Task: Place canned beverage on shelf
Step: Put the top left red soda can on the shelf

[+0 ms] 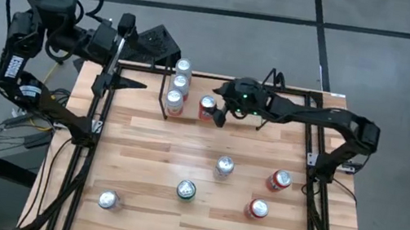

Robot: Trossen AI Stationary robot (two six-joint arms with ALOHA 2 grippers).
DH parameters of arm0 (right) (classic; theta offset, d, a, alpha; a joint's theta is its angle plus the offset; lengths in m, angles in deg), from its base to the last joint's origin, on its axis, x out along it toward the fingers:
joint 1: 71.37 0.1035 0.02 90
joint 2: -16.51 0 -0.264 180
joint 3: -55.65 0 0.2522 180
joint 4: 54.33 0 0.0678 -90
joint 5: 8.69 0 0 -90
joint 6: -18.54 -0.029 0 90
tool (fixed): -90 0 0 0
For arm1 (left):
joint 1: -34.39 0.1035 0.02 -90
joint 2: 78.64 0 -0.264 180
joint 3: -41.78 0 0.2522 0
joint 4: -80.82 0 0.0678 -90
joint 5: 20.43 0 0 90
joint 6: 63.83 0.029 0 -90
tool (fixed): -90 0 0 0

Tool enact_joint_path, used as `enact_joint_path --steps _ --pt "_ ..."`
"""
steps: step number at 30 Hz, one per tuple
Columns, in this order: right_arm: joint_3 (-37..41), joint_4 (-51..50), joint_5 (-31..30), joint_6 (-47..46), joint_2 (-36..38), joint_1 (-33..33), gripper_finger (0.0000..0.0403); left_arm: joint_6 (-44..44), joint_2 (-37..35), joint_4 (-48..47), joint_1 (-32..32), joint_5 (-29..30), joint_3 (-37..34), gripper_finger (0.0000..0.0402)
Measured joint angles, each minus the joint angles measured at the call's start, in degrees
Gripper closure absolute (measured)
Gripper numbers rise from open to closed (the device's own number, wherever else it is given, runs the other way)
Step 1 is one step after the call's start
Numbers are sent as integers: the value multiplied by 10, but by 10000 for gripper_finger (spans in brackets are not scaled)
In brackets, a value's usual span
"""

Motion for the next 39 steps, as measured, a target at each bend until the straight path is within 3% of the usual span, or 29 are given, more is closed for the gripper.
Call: enact_joint_path --steps 16,27,34,39 --pt "0 20 1 3 -74 -10 37 0 0 -24 0 1 0 46" --pt "0 19 -5 -55 -73 -23 158 13 2 -27 0 2 0 46" --pt "-7 20 -29 -101 -74 -41 160 21 2 -31 0 10 0 46" --pt "-44 18 -41 -80 -75 -50 156 31 2 -37 0 27 0 46"
